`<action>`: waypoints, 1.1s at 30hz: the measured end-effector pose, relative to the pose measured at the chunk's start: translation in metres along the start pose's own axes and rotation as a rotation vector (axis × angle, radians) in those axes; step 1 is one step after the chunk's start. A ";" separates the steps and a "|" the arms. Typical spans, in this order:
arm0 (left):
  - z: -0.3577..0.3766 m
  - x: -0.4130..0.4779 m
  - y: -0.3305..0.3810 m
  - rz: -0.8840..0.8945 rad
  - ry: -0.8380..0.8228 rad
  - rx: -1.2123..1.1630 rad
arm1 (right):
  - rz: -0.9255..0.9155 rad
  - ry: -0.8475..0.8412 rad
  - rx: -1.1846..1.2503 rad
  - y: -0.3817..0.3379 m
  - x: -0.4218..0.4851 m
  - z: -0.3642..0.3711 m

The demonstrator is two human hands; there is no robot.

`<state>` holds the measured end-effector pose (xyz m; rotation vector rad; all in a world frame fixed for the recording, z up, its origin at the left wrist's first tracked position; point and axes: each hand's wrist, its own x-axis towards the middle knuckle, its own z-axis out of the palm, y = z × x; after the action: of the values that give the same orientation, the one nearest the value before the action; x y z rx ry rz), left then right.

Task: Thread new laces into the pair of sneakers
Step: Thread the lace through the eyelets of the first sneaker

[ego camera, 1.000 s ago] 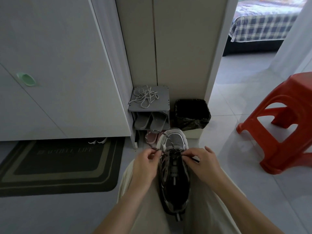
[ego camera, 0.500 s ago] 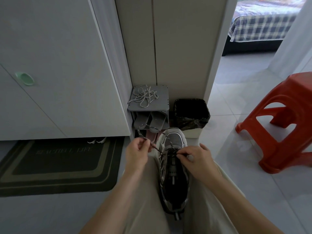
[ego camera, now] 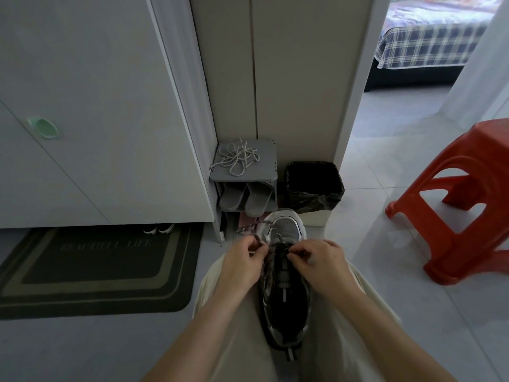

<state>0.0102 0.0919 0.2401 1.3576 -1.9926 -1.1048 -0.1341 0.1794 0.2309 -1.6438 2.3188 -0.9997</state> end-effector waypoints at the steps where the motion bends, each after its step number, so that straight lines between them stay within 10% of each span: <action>1: -0.001 0.002 -0.002 -0.008 0.011 -0.030 | 0.002 -0.004 -0.008 -0.002 0.001 -0.001; 9: -0.004 0.007 0.000 -0.154 0.201 -0.374 | -0.029 -0.103 -0.244 -0.019 0.002 -0.005; 17: 0.004 -0.005 -0.001 0.006 0.032 0.023 | 0.039 -0.117 -0.173 -0.021 0.002 -0.002; 26: 0.007 -0.001 -0.004 -0.128 0.177 -0.324 | -0.004 -0.039 -0.191 -0.027 -0.001 0.002; 33: 0.012 -0.008 -0.001 -0.020 0.108 -0.073 | 0.071 -0.019 -0.138 -0.028 -0.002 0.005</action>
<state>0.0045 0.1033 0.2333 1.3724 -1.8482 -1.0789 -0.1090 0.1738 0.2428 -1.5967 2.4648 -0.8240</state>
